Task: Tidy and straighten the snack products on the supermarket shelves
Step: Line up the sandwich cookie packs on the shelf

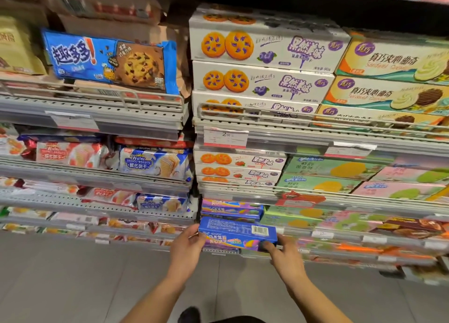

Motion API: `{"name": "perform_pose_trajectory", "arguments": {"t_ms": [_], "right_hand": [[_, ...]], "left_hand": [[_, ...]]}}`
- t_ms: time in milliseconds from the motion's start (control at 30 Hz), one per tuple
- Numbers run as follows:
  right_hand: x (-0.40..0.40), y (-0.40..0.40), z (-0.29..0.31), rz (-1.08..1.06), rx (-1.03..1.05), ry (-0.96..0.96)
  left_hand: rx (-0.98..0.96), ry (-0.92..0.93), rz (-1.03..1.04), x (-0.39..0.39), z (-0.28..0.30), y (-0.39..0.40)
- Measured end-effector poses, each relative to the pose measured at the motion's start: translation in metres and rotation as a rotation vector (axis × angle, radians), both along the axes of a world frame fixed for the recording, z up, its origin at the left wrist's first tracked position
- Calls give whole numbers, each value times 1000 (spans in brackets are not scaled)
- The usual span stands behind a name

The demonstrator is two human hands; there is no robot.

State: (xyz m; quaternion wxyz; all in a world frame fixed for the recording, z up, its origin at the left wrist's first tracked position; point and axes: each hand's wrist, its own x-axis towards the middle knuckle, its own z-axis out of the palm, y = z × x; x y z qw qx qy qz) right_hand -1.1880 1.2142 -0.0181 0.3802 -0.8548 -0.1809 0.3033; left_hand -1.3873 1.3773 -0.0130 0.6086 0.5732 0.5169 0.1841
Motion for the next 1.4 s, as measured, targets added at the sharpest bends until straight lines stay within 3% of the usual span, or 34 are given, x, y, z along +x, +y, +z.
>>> {"name": "perform_pose_trajectory", "arguments": {"t_ms": [133,333,667,933,1400], "right_hand": [[6,9,-24,-37,3,98],[14,28,-25,-319,107,221],[20,72,-13,-232,314,311],[31,88,-18,-257,317,339],[34,86,-17,-238,298,298]], "left_hand": [[13,4,-41,1,2,10],[-6,5,-99,7,-9,27],[-44,-109,-230,16,-17,83],[-168,-88,-330,32,-43,104],[-110,-69,-337,40,-46,103]]}}
